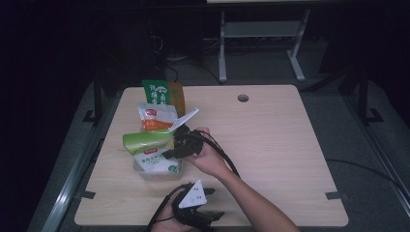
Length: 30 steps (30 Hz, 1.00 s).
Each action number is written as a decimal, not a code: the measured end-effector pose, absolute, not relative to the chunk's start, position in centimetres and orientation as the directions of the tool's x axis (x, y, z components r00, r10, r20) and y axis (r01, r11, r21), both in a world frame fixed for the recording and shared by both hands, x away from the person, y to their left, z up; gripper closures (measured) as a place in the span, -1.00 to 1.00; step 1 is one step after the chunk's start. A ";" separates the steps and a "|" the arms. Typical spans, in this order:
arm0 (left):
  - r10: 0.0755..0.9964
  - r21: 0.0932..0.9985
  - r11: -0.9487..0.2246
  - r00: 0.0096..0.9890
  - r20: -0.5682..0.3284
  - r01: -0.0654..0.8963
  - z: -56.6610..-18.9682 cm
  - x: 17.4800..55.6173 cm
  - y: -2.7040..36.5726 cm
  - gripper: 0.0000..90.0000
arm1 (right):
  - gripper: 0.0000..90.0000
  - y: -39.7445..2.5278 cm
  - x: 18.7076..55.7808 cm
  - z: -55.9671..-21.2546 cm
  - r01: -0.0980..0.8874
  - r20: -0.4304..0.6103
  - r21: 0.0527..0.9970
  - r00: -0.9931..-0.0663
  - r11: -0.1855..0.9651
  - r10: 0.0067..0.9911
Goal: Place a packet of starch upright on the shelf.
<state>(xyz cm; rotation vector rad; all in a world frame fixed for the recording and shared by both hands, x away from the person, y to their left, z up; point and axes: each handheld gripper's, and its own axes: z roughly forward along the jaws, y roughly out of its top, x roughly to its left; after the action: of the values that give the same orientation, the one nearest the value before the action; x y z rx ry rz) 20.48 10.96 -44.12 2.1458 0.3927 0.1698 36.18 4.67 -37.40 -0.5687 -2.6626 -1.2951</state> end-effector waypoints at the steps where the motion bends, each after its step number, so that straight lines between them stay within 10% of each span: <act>1: 0.342 0.821 -0.529 0.939 -0.024 0.214 -44.1 20.5 11.0 -0.39 | 0.74 4.7 36.2 -37.4 0.386 0.273 0.732 -0.921 0.562 0.278; 30: 0.390 0.831 -0.497 0.920 -0.041 0.248 -43.8 21.4 11.4 -0.43 | 0.20 -0.8 36.0 -36.3 0.423 0.302 0.735 -0.904 0.530 0.302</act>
<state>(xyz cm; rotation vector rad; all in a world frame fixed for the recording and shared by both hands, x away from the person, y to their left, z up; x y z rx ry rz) 21.36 11.44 -43.78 2.1159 0.4545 0.1874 35.99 -0.77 -36.28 -0.6260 -2.6258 -1.3182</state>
